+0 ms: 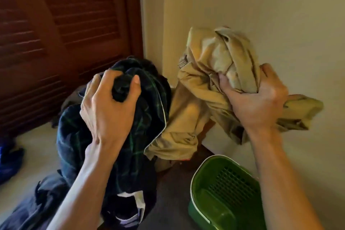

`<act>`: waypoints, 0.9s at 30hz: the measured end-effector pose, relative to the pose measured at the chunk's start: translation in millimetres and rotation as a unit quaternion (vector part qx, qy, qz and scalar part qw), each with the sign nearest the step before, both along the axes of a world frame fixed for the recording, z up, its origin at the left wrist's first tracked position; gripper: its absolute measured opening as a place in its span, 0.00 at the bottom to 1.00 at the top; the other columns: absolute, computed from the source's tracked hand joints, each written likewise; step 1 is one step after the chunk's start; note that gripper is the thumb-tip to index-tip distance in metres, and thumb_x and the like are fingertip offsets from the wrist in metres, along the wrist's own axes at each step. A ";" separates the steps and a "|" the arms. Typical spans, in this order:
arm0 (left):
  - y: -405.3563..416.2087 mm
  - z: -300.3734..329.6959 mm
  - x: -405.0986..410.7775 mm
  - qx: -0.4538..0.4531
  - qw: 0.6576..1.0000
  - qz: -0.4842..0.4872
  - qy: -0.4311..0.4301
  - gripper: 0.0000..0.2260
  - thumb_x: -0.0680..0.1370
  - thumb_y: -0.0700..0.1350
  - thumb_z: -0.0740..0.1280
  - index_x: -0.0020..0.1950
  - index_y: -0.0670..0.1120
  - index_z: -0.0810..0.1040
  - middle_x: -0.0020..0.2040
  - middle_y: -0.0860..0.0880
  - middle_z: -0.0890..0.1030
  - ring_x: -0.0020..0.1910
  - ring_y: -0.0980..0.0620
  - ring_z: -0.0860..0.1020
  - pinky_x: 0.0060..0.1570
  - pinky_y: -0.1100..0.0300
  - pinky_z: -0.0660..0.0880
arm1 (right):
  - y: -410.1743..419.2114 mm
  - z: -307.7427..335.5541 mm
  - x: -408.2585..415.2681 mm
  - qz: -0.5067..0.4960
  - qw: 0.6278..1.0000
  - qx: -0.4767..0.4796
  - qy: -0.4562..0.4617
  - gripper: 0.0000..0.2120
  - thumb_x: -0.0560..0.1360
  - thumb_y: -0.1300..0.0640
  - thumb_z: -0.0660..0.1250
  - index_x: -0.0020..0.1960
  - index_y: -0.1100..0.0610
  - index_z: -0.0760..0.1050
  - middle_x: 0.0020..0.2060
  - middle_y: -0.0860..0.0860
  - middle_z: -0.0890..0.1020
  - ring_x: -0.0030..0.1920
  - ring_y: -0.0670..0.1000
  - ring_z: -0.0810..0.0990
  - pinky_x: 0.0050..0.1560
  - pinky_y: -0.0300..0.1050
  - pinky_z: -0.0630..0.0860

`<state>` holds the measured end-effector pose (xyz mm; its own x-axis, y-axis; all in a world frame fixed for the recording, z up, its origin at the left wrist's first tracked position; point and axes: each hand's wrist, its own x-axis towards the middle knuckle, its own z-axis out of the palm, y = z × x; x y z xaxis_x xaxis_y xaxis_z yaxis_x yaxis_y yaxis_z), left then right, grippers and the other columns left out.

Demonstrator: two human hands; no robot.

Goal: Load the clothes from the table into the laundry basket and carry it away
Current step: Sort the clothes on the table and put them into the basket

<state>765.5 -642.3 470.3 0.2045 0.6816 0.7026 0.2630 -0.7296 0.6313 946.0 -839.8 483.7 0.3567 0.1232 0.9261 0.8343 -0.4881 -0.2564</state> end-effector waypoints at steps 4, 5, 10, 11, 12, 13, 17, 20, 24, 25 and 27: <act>-51.7 2.2 65.7 0.010 0.998 -0.052 -0.030 0.17 0.79 0.60 0.67 0.53 0.46 0.80 0.48 0.49 0.82 0.49 0.45 0.81 0.43 0.50 0.76 | -75.2 12.3 30.4 -0.073 0.996 0.044 -0.017 0.24 0.73 0.45 0.76 0.46 0.68 0.78 0.38 0.64 0.81 0.36 0.59 0.79 0.42 0.33 0.66; -64.0 -2.5 82.2 0.005 0.997 -0.067 -0.031 0.17 0.79 0.60 0.67 0.53 0.46 0.80 0.49 0.49 0.82 0.50 0.45 0.81 0.43 0.51 0.76 | -90.4 9.1 38.0 -0.087 0.995 0.048 -0.009 0.25 0.73 0.44 0.75 0.46 0.68 0.78 0.39 0.64 0.81 0.37 0.59 0.80 0.42 0.35 0.68; -116.8 -62.6 153.6 -0.015 0.986 -0.154 0.064 0.14 0.78 0.59 0.69 0.53 0.48 0.80 0.50 0.49 0.81 0.53 0.46 0.79 0.40 0.53 0.73 | -147.1 -47.8 70.3 -0.129 0.988 -0.012 0.085 0.28 0.74 0.36 0.71 0.47 0.64 0.79 0.42 0.59 0.80 0.37 0.55 0.78 0.38 0.39 0.72; -123.3 -79.9 163.3 -0.019 0.981 -0.173 0.091 0.14 0.78 0.59 0.69 0.53 0.49 0.80 0.50 0.49 0.81 0.53 0.45 0.79 0.40 0.52 0.74 | -156.3 -65.4 73.4 -0.139 0.984 -0.030 0.111 0.28 0.74 0.35 0.70 0.47 0.63 0.80 0.42 0.58 0.80 0.37 0.53 0.77 0.37 0.38 0.72; -128.8 -97.5 170.9 -0.024 0.974 -0.190 0.118 0.14 0.78 0.59 0.68 0.53 0.49 0.80 0.50 0.49 0.81 0.52 0.45 0.79 0.40 0.51 0.75 | -165.9 -84.4 75.6 -0.152 0.978 -0.050 0.137 0.28 0.74 0.35 0.69 0.47 0.62 0.80 0.43 0.57 0.80 0.36 0.51 0.76 0.35 0.36 0.70; -132.7 -114.5 177.2 -0.029 0.967 -0.207 0.143 0.14 0.78 0.60 0.68 0.53 0.50 0.80 0.50 0.49 0.81 0.52 0.44 0.79 0.39 0.51 0.76 | -175.6 -103.8 77.4 -0.168 0.970 -0.070 0.163 0.27 0.74 0.35 0.69 0.47 0.61 0.80 0.43 0.56 0.80 0.35 0.49 0.75 0.33 0.34 0.67; -143.3 -168.3 192.9 -0.032 0.941 -0.262 0.213 0.13 0.78 0.60 0.68 0.52 0.51 0.79 0.50 0.51 0.80 0.54 0.45 0.79 0.37 0.49 0.78 | -209.5 -183.7 81.8 -0.233 0.919 -0.129 0.291 0.26 0.72 0.35 0.70 0.46 0.60 0.80 0.44 0.56 0.80 0.35 0.55 0.78 0.31 0.40 0.72; -150.3 -193.6 199.0 -0.038 0.920 -0.305 0.243 0.14 0.78 0.60 0.68 0.54 0.51 0.79 0.50 0.51 0.80 0.54 0.46 0.79 0.38 0.50 0.77 | -218.0 -234.0 79.2 -0.252 0.866 -0.158 0.401 0.26 0.73 0.35 0.68 0.52 0.58 0.79 0.48 0.56 0.81 0.42 0.58 0.81 0.38 0.47 0.76; -155.5 -213.7 204.7 -0.042 0.899 -0.347 0.262 0.14 0.78 0.60 0.67 0.53 0.50 0.78 0.50 0.50 0.79 0.51 0.44 0.80 0.38 0.51 0.77 | -209.7 -278.3 74.2 -0.247 0.792 -0.197 0.523 0.24 0.75 0.34 0.66 0.57 0.54 0.77 0.58 0.56 0.79 0.53 0.61 0.80 0.49 0.52 0.77; -156.9 -216.3 207.5 -0.039 0.895 -0.357 0.265 0.14 0.78 0.60 0.67 0.53 0.50 0.78 0.50 0.50 0.79 0.51 0.44 0.79 0.38 0.50 0.77 | -208.0 -286.2 71.7 -0.247 0.776 -0.196 0.546 0.24 0.75 0.34 0.66 0.56 0.54 0.77 0.59 0.56 0.78 0.54 0.61 0.80 0.50 0.52 0.76; -160.7 -220.0 214.9 -0.033 0.887 -0.373 0.270 0.14 0.79 0.60 0.66 0.53 0.50 0.78 0.50 0.50 0.79 0.51 0.45 0.79 0.38 0.50 0.77 | -207.7 -302.1 66.8 -0.255 0.744 -0.180 0.591 0.26 0.74 0.34 0.66 0.59 0.54 0.75 0.63 0.57 0.76 0.57 0.62 0.79 0.52 0.54 0.76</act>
